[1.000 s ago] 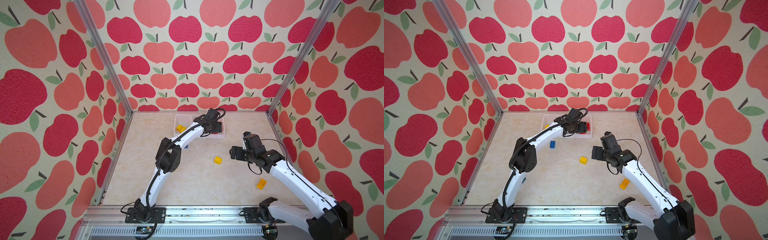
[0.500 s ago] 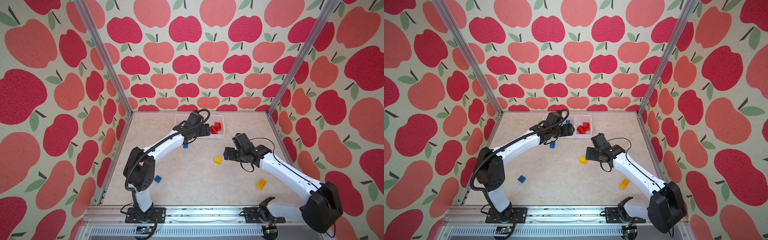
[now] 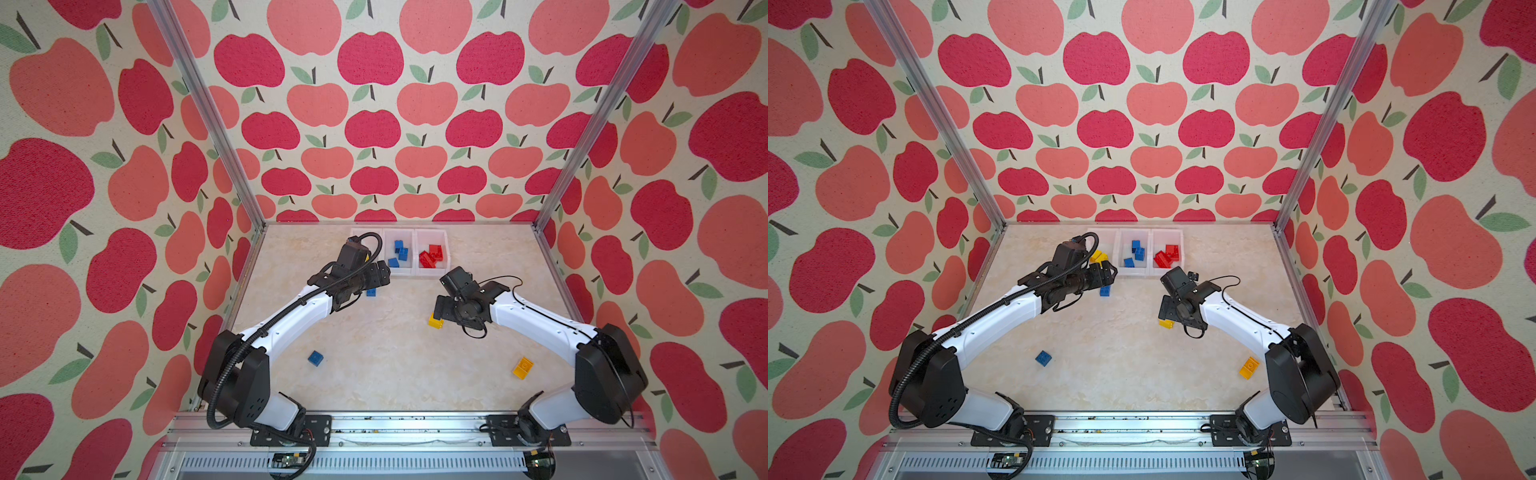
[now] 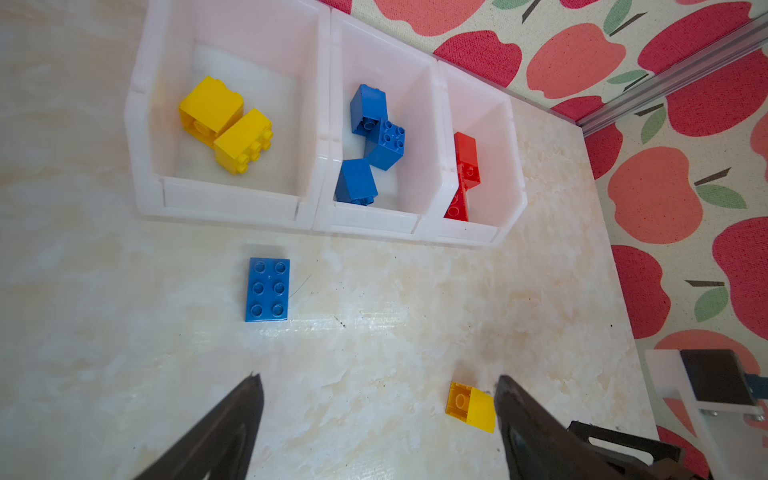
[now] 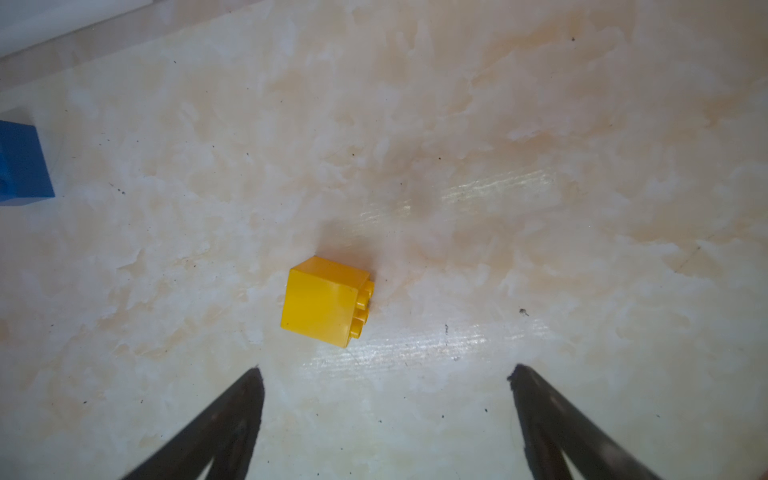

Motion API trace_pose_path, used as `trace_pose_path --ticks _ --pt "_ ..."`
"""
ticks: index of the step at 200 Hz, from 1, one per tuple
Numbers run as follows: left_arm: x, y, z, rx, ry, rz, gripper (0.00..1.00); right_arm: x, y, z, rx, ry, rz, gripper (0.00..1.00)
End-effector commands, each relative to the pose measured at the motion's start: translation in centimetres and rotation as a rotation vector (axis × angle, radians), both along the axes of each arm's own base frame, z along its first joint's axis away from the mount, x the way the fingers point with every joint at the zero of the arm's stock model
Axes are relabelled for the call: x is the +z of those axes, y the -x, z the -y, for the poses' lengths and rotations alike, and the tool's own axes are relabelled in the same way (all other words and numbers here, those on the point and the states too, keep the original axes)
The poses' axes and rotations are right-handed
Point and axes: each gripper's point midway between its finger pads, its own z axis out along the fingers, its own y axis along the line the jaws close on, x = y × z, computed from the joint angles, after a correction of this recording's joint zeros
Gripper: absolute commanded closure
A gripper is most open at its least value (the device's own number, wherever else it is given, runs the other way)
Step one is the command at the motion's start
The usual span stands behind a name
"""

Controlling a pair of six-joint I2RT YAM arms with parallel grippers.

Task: Sort the legos into containers by color
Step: 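Raise the left gripper back while the right gripper lowers onto the yellow brick, then close the right gripper on the small yellow brick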

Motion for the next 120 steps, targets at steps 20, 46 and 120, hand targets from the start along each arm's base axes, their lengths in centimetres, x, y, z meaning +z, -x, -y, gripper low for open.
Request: trace_pose_path --ticks 20,46,120 --pt "-0.3 1.0 -2.6 0.055 0.0 -0.002 0.09 -0.9 -1.2 -1.8 -0.077 -0.023 -0.01 0.06" --pt "-0.8 1.5 -3.9 0.076 0.001 -0.01 0.08 -2.2 -1.3 -2.7 -0.096 -0.03 -0.049 0.07" --pt "-1.6 1.9 -5.7 0.106 0.009 -0.03 0.07 -4.7 -1.7 -4.5 -0.11 -0.05 -0.104 0.17"
